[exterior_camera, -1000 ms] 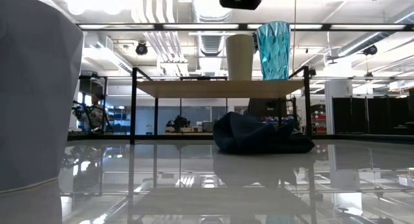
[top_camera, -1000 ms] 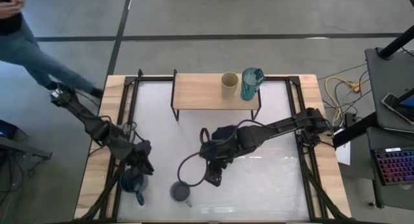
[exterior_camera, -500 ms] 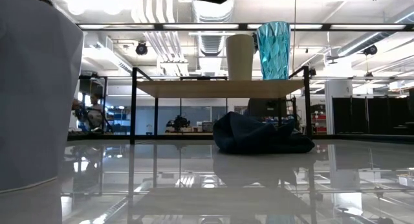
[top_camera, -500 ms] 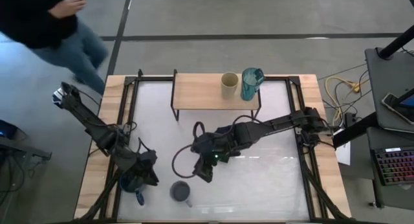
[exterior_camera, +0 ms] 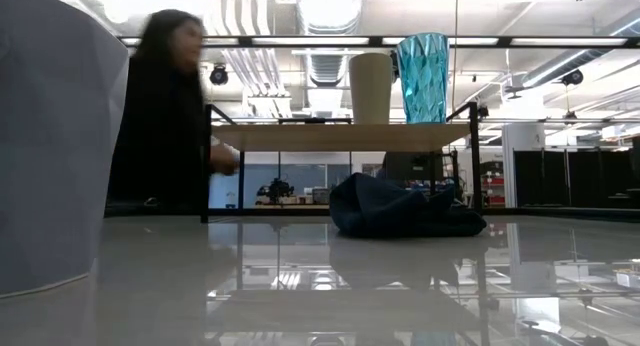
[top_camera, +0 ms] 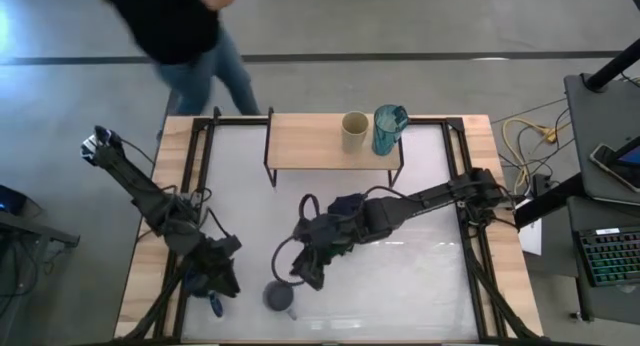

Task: Stack small to large cups/mugs on shelf
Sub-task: Put the gray mug on the shelf

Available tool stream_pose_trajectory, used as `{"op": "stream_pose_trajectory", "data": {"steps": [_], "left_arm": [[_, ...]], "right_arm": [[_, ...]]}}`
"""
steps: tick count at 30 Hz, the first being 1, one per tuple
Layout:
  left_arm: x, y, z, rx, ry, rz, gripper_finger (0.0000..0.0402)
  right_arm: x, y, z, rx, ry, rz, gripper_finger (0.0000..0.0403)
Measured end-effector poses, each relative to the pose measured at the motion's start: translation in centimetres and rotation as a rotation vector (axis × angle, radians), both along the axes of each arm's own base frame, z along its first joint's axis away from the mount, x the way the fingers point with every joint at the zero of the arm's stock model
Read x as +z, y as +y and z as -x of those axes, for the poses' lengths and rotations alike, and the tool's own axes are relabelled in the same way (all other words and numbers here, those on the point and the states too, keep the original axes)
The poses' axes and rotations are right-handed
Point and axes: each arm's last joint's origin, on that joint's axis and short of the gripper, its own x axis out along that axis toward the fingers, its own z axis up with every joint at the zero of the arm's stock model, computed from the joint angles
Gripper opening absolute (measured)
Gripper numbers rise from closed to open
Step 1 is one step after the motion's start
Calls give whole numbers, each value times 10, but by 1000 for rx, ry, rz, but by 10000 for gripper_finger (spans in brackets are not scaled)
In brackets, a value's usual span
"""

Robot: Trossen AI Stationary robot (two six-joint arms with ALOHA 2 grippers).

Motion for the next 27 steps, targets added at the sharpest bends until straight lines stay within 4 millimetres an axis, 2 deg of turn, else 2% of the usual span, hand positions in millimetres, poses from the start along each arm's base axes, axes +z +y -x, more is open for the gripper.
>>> {"op": "stream_pose_trajectory", "data": {"steps": [6,16,21,27], "left_arm": [[7,10,15,-59,-77,-35,63],[2,32,38,-48,-59,-146,63],[-5,34,35,51,-50,-209,63],[-20,21,20,57,48,-262,63]], "right_arm": [[-6,-4,3,-84,59,80,113],[-4,30,14,-41,73,18,109],[-17,28,16,-63,128,16,112],[-43,24,19,-100,229,-20,122]]}}
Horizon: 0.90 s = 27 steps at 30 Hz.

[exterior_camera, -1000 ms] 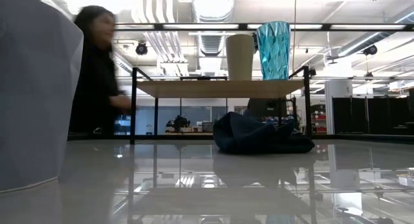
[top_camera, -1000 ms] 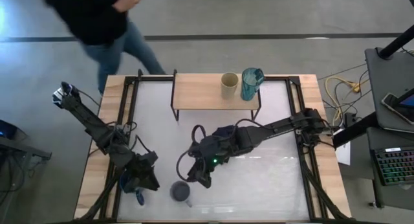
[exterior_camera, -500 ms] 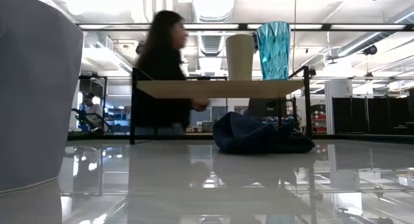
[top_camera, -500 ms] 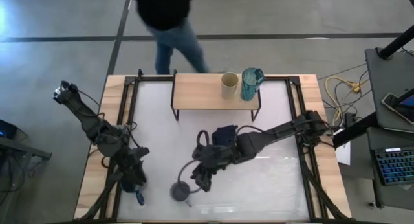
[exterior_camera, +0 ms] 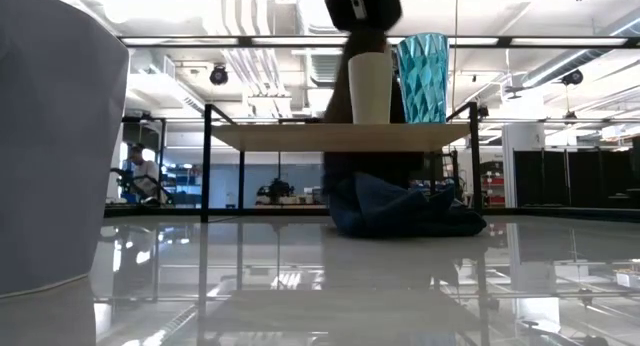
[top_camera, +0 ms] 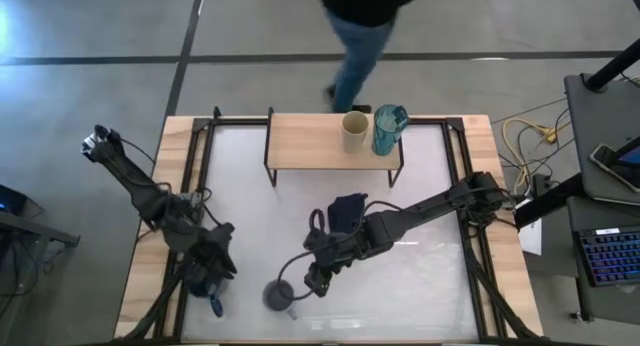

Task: Stack small to large cups/mugs on shelf
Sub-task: Put the gray mug on the shelf

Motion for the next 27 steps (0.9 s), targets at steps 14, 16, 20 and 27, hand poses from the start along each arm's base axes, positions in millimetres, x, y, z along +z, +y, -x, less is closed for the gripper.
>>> {"op": "stream_pose_trajectory", "data": {"steps": [14,16,20,27], "left_arm": [[-49,-42,-45,-1,139,-95,63],[-58,-46,-50,4,163,-109,63],[-71,-58,-63,17,152,-73,63],[-86,-73,-84,98,180,-42,63]], "right_arm": [[14,2,-2,59,-66,33,113],[17,2,-2,62,-71,34,114],[26,2,-3,79,-97,44,113],[50,-1,3,119,-79,121,107]]}}
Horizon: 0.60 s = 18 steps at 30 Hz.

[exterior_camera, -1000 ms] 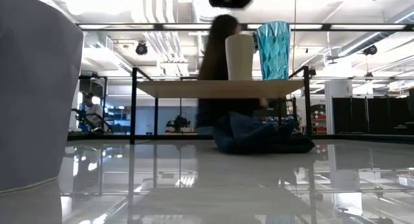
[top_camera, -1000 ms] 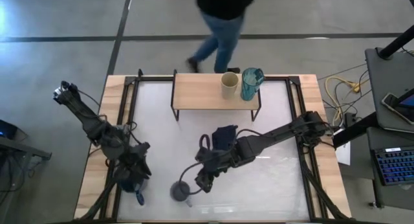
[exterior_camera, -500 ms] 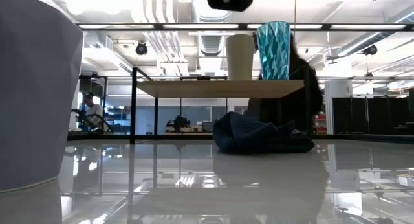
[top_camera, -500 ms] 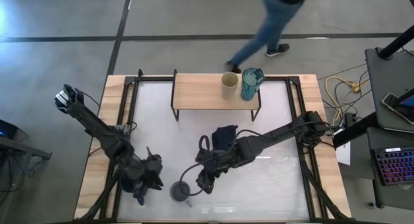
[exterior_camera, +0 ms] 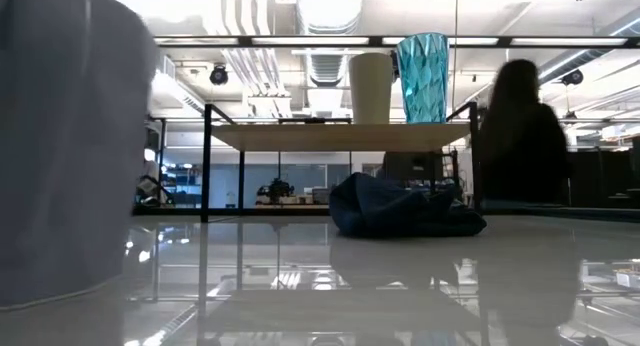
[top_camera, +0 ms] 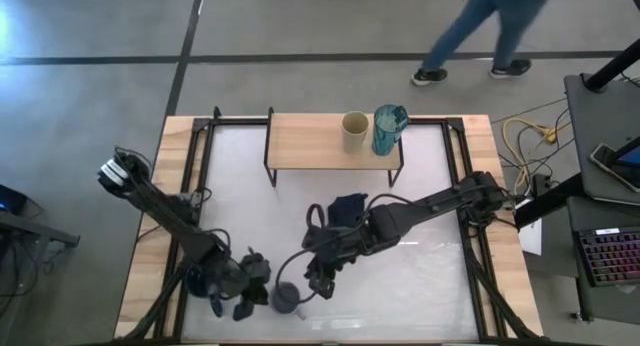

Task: Stack small to large cups/mugs on shelf
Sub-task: Put the gray mug on the shelf

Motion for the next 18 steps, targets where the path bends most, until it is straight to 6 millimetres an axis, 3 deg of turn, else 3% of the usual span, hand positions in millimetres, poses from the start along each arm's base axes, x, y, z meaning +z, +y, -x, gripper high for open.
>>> {"op": "stream_pose_trajectory", "data": {"steps": [4,10,18], "left_arm": [[-4,0,-13,51,-51,21,63],[-6,17,-44,131,-167,49,63],[-7,41,-65,157,-208,51,63]], "right_arm": [[13,-3,5,-9,18,45,106],[24,-3,15,-11,81,60,101],[21,9,54,-63,415,110,101]]}}
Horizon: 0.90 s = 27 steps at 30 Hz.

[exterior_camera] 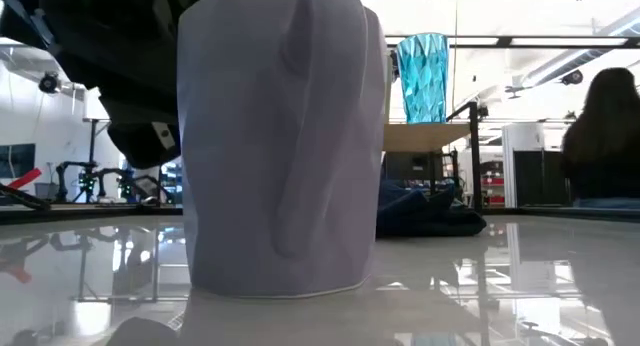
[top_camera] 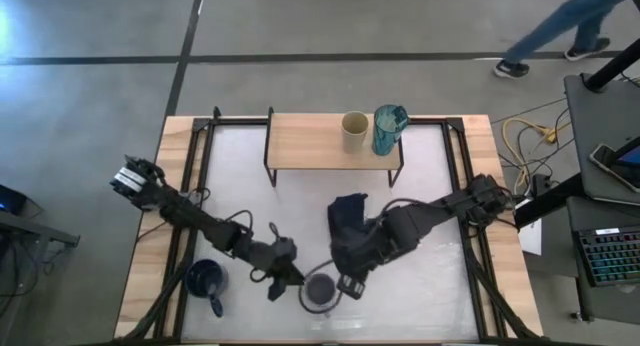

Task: Stack small to large cups/mugs on shelf
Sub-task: Put the gray mug on the shelf

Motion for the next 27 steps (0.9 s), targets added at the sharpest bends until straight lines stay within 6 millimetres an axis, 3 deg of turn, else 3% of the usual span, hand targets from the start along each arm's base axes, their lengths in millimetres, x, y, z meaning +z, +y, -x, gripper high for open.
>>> {"op": "stream_pose_trajectory", "data": {"steps": [8,14,19,27], "left_arm": [[10,11,23,-63,121,-43,63],[41,21,49,-78,66,-14,63],[67,33,70,-54,1,2,63],[82,51,100,-5,16,-49,63]], "right_arm": [[-33,28,-3,-87,-35,-32,126],[-63,15,-13,-265,-41,8,161],[-87,12,-22,-330,-76,-67,189],[-103,16,-24,-387,-98,-129,196]]}}
